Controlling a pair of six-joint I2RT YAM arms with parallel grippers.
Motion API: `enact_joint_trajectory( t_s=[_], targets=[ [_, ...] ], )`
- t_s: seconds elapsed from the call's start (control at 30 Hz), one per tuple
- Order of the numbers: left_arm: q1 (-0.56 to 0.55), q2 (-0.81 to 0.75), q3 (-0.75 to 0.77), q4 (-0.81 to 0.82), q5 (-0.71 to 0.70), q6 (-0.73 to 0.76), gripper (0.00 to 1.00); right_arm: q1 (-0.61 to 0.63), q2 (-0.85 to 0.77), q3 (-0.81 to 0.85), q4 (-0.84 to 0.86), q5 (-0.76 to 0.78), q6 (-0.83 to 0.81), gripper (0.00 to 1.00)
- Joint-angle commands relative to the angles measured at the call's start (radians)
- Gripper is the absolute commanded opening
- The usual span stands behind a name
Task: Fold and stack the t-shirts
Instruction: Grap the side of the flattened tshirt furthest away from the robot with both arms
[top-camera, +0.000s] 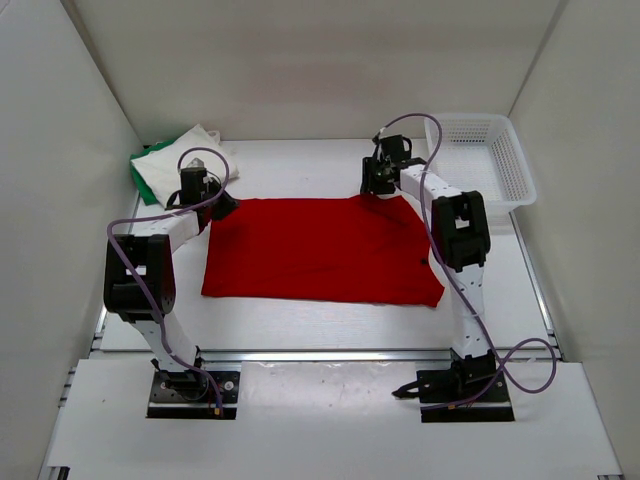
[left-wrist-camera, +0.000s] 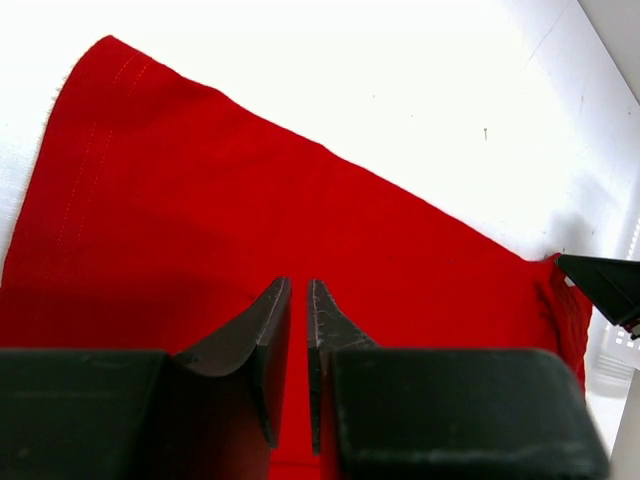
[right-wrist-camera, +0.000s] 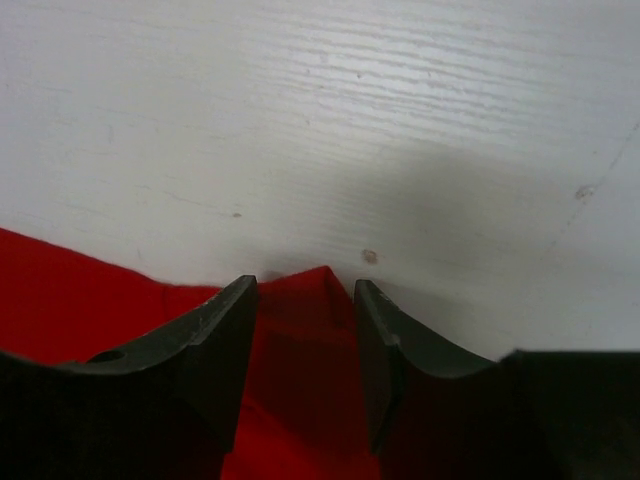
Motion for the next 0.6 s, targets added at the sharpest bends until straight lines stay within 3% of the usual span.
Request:
enact_joint_trajectory(
  t_s=[0.0, 0.1, 0.43, 0.57],
  targets=[
    [-0.009, -0.02, 0.019, 0.01, 0.011, 0.008, 0.23, -0.017, -0.08, -0.045, 0.03, 0.052, -0.014, 0.43],
    [-0.008, -0.007, 0.02, -0.002, 0.017, 0.008, 0.23, -0.025, -0.059, -0.051, 0.013, 0.002, 0.005, 0.42],
    [-0.014, -0.004, 0.02, 0.005, 0.006, 0.019, 0.23, 0.012, -0.051, 0.004, 0.018, 0.002, 0.023, 0.01],
    [-0.008, 0.006, 0.017, -0.004, 0.005, 0.019, 0.23, 0.029, -0.011, 0.121, -0.031, 0.018, 0.0, 0.0]
  ],
)
